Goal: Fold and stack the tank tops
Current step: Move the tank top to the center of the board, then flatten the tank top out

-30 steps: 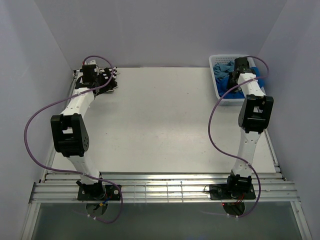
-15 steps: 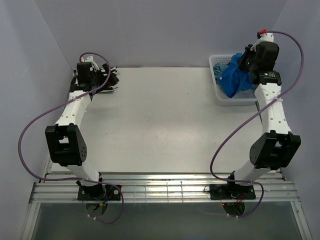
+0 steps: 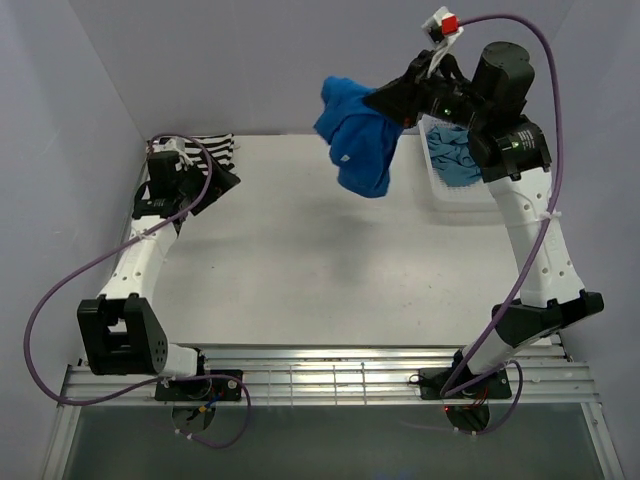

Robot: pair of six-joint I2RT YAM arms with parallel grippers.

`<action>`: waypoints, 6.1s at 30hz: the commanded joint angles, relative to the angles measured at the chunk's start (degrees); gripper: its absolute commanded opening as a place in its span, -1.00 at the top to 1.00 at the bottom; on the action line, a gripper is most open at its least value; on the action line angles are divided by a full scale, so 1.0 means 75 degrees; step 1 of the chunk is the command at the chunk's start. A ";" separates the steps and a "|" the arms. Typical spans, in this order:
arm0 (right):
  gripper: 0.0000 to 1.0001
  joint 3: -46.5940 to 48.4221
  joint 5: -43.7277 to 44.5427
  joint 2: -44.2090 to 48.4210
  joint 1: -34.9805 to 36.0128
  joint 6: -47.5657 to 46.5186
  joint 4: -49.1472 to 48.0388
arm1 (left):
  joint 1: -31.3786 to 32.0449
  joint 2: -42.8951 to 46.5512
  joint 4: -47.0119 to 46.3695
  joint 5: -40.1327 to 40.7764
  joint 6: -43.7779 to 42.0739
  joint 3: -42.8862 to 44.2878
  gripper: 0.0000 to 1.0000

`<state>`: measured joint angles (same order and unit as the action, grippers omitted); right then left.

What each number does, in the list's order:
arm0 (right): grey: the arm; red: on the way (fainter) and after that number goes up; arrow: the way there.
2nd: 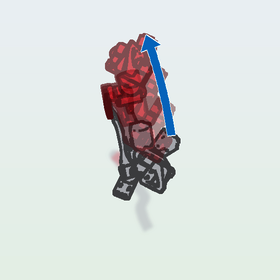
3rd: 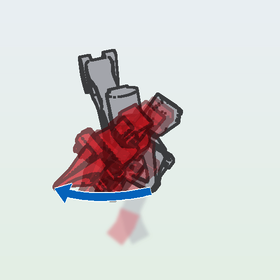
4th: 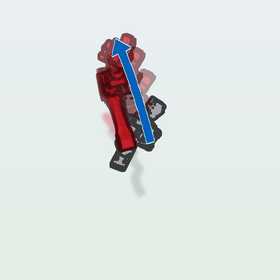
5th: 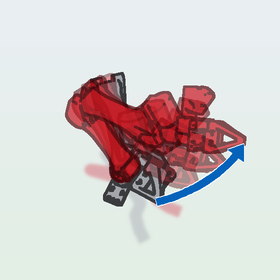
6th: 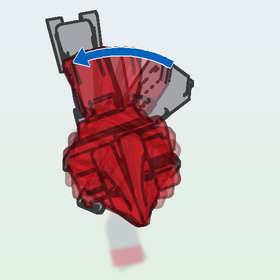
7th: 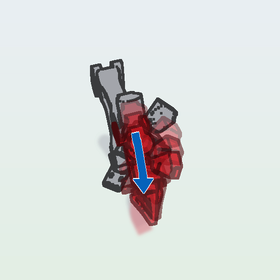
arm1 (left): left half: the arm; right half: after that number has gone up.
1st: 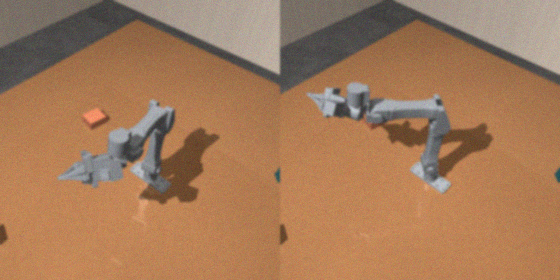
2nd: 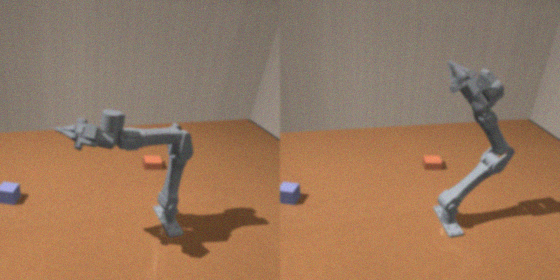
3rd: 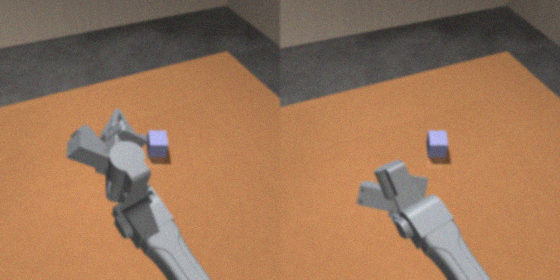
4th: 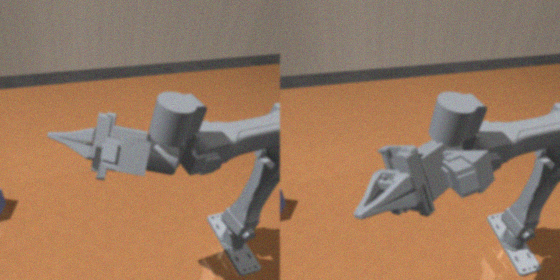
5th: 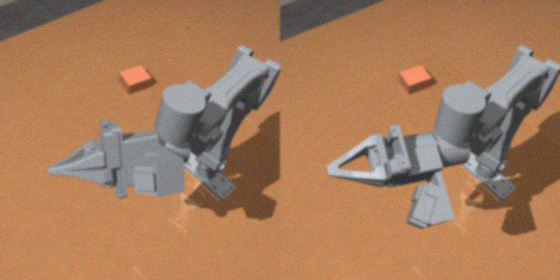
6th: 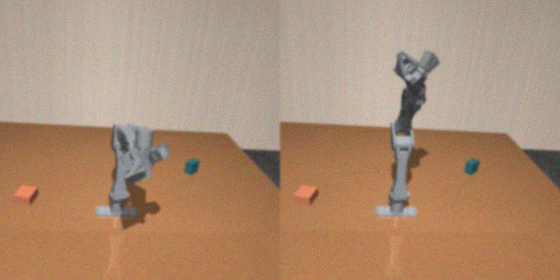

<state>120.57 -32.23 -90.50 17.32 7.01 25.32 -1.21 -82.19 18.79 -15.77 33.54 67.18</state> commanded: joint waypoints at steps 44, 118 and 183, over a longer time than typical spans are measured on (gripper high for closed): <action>-0.80 -1.0252 0.4121 0.3195 0.3187 0.2547 -0.0986 | 0.3537 0.0050 0.2206 0.1258 0.2138 -0.2220 -0.51; -0.83 -0.9902 0.4987 0.2061 0.4122 0.2745 -0.0857 | 0.3607 0.0329 -0.0030 0.1646 0.1387 -0.2862 1.00; 0.85 -0.4673 0.6522 0.6864 0.2753 0.1350 0.3009 | 0.3630 0.5522 0.2452 0.6486 0.1211 0.1438 1.00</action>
<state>85.78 12.99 -37.82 38.15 15.07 43.90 25.80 -39.38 34.94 32.62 41.89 79.59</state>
